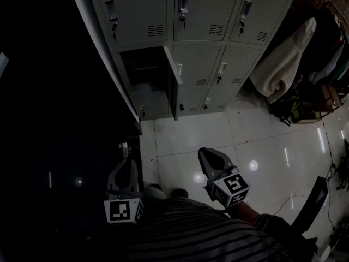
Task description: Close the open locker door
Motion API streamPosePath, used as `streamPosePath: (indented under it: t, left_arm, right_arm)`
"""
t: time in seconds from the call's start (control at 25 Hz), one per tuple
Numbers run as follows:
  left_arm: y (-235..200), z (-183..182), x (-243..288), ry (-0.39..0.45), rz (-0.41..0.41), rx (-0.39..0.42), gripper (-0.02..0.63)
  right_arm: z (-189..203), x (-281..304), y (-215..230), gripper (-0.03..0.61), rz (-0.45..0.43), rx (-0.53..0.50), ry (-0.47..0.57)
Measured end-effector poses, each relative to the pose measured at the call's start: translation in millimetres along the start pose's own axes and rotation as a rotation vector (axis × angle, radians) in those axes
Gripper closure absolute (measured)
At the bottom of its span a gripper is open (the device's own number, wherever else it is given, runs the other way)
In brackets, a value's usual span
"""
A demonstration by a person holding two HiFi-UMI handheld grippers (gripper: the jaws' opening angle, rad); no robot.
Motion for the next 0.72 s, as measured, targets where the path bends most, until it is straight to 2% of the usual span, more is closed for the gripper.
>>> streamPosePath:
  t: [0.16,0.28,0.4,0.52,0.72]
  left_arm:
    - [-4.0,2.6,27.1,0.008,0.003,0.004,0.609]
    - [-11.8,6.2,62.9,0.05,0.017,0.019,0.609]
    - [-19.3,9.7,108.2,0.064,0.052,0.026,0.609]
    - [-25.3,14.2,160.3,0.041,0.094,0.05,0.609]
    - [-26.3,22.1,237.7,-0.06,0.192,0.065,0.609]
  right_arm:
    - [9.4,26.9,36.6,0.575,-0.014,-0.004,-0.029]
    - [22.0,61.1,73.9,0.575,-0.024,-0.001,-0.053]
    - [34.1,105.7,118.8,0.475,-0.034,0.002,-0.087]
    - [45.6,152.9,166.1,0.435,-0.041,-0.03,-0.158]
    - [76.5,213.2,237.7,0.374,-0.05,-0.041,-0.263]
Point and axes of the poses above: the fingertips, and each gripper's own axes: x forward along the fingers, y to its right, z out of its underside, the point moved 6 cm from there along -x, backward along the fingers, and after that the axes turned 15 degrees about -z, right-handed, at the moved point
